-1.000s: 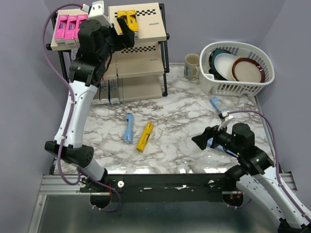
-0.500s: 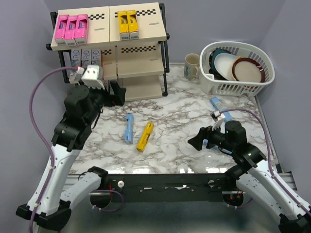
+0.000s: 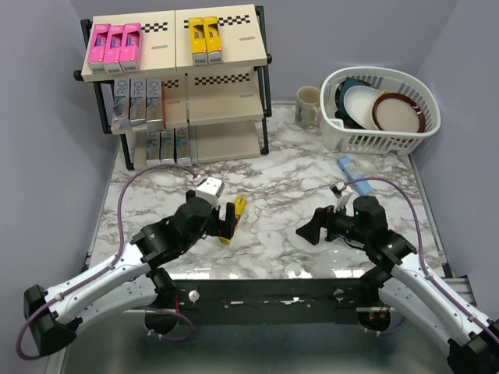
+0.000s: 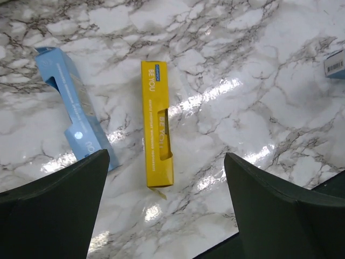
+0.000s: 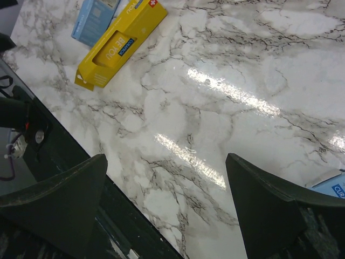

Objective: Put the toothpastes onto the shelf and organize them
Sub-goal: Pick up the toothpaste from the center of the board.

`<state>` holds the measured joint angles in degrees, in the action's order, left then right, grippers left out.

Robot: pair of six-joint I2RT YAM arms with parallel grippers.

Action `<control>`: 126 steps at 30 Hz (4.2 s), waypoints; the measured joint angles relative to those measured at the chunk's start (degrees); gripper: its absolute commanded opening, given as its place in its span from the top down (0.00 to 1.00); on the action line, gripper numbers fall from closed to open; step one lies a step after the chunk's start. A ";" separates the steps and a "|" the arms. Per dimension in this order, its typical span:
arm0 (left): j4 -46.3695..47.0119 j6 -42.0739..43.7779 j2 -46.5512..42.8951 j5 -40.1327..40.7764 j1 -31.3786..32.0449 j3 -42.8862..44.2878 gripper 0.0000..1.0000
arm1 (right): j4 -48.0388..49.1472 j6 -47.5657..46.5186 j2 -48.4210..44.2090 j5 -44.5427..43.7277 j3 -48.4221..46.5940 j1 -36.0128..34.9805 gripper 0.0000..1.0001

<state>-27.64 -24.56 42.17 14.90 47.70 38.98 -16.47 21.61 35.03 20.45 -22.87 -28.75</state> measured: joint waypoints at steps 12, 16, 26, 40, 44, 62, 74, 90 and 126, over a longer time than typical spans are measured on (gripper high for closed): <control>12.57 -5.84 6.45 22.77 17.86 -13.27 0.01 | 3.30 0.02 0.81 3.45 1.75 0.00 0.01; 18.12 -5.95 8.76 23.52 18.38 -17.88 0.05 | 3.32 0.00 -0.02 3.85 1.86 0.00 0.00; 27.69 -7.80 14.16 23.47 18.43 -23.06 0.14 | 3.39 0.22 -0.55 4.48 2.51 0.00 0.00; 33.55 -13.40 27.45 24.52 18.45 -21.35 0.30 | 4.02 0.87 -0.74 5.42 3.61 0.00 0.00; 33.99 -13.40 28.44 24.11 18.84 -20.68 0.40 | 4.48 0.87 -0.72 5.79 3.78 0.00 0.00; 21.31 -6.43 18.18 6.67 19.06 -10.38 0.51 | 5.03 -0.74 -0.59 6.16 3.28 0.00 0.01; 9.86 -4.50 11.52 -6.03 16.63 -1.03 0.62 | 19.52 -4.31 0.02 13.42 5.18 0.00 0.01; 3.39 -5.07 7.50 -17.33 -0.79 4.35 0.69 | 40.89 -11.93 4.79 -0.61 14.03 -21.44 0.02; 15.96 -22.60 2.60 -43.36 -23.93 -1.66 0.71 | 78.14 -26.62 34.97 -17.66 11.34 -28.94 0.03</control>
<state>-11.68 -47.16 44.77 -28.47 23.77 37.32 61.67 -5.02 70.00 2.79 -11.53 -57.69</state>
